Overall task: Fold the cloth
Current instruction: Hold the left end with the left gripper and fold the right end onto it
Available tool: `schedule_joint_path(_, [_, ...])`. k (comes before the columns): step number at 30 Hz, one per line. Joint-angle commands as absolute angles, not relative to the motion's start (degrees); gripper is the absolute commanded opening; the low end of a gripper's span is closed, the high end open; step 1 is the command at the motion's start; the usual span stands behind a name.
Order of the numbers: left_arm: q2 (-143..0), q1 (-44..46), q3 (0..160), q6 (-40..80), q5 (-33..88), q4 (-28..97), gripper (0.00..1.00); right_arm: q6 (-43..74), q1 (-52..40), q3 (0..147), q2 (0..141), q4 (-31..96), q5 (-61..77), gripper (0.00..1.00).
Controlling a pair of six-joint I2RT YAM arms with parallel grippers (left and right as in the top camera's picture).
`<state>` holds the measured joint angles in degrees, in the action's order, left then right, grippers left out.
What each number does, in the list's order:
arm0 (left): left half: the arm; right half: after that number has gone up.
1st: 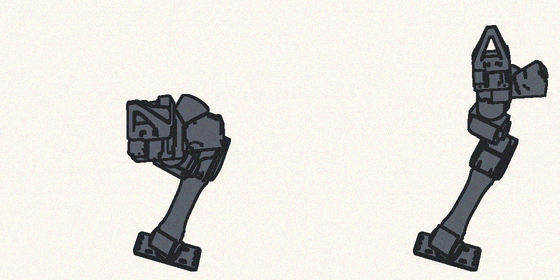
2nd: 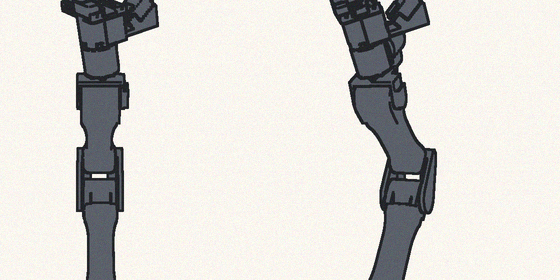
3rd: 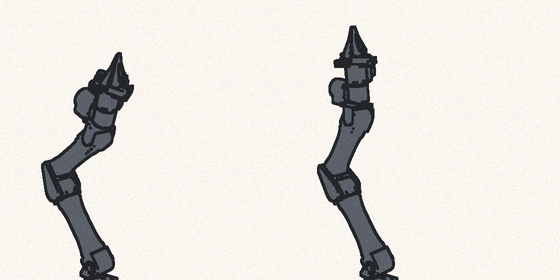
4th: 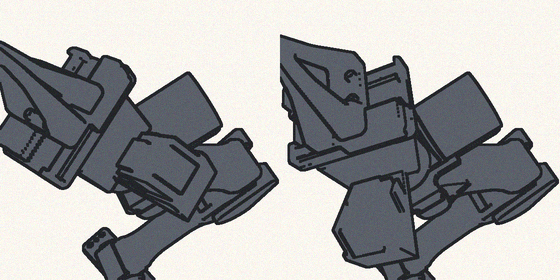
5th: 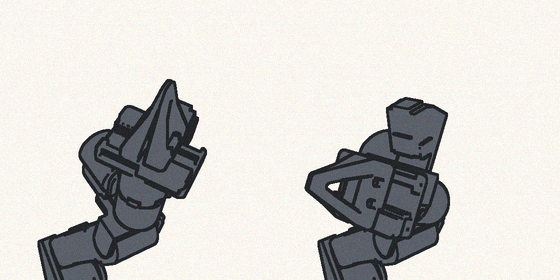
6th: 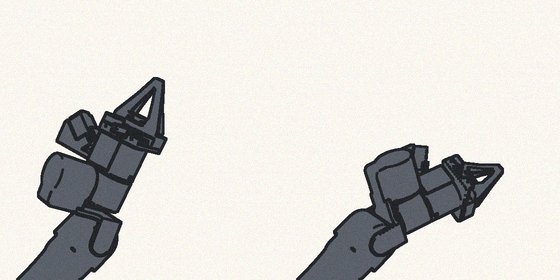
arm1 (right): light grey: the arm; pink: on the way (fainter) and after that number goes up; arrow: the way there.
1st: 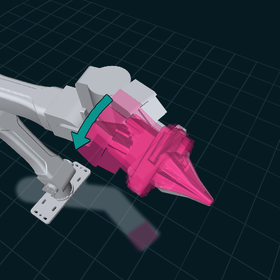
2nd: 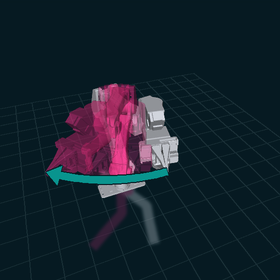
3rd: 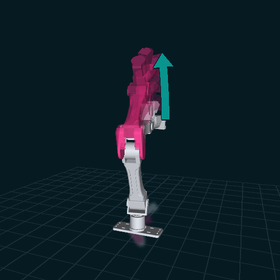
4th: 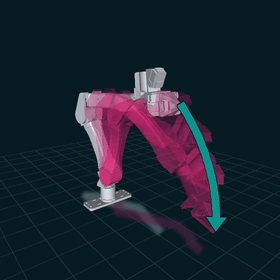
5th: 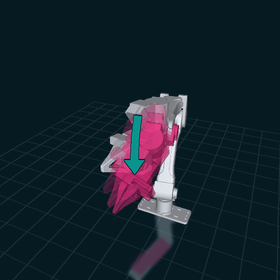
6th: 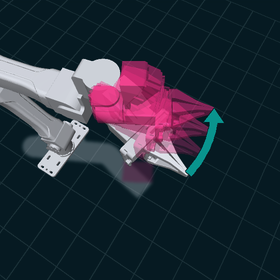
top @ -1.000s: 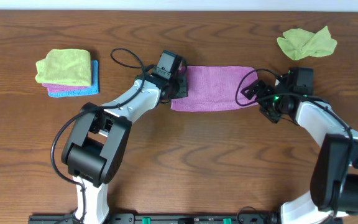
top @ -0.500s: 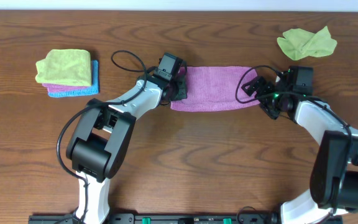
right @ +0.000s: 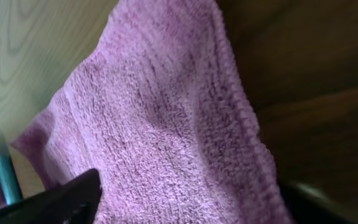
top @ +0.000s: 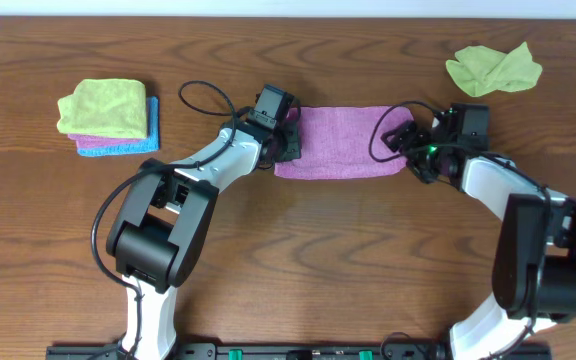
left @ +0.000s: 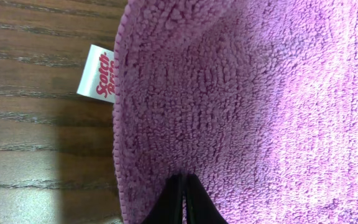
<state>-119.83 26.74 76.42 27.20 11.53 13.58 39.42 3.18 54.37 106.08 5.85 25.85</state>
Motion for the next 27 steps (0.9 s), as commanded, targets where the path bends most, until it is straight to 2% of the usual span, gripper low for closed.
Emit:
schedule_joint_path(1, [-121.5,26.7,76.7,27.9,10.3,14.8,0.06,40.2,2.2,54.0,107.7,5.5,25.3,0.62])
schedule_joint_path(4, [-121.5,26.7,76.7,27.9,10.3,14.8,0.06,40.1,2.2,54.0,107.7,4.2,25.3,0.40])
schedule_joint_path(6, [-121.5,26.7,76.7,27.9,10.3,14.8,0.06,40.0,2.2,54.0,107.7,3.0,25.3,0.20])
schedule_joint_path(10, [-121.5,26.7,76.7,27.9,10.3,14.8,0.06,39.5,2.0,54.0,107.7,0.5,26.0,0.01])
schedule_joint_path(17, [-121.5,26.6,76.7,27.9,10.3,14.9,0.06,38.0,-0.8,54.3,107.1,-0.6,28.1,0.01])
schedule_joint_path(27, [-121.5,26.6,76.7,27.9,10.3,15.2,0.06,37.7,-9.5,54.3,105.5,-0.4,27.2,0.01])
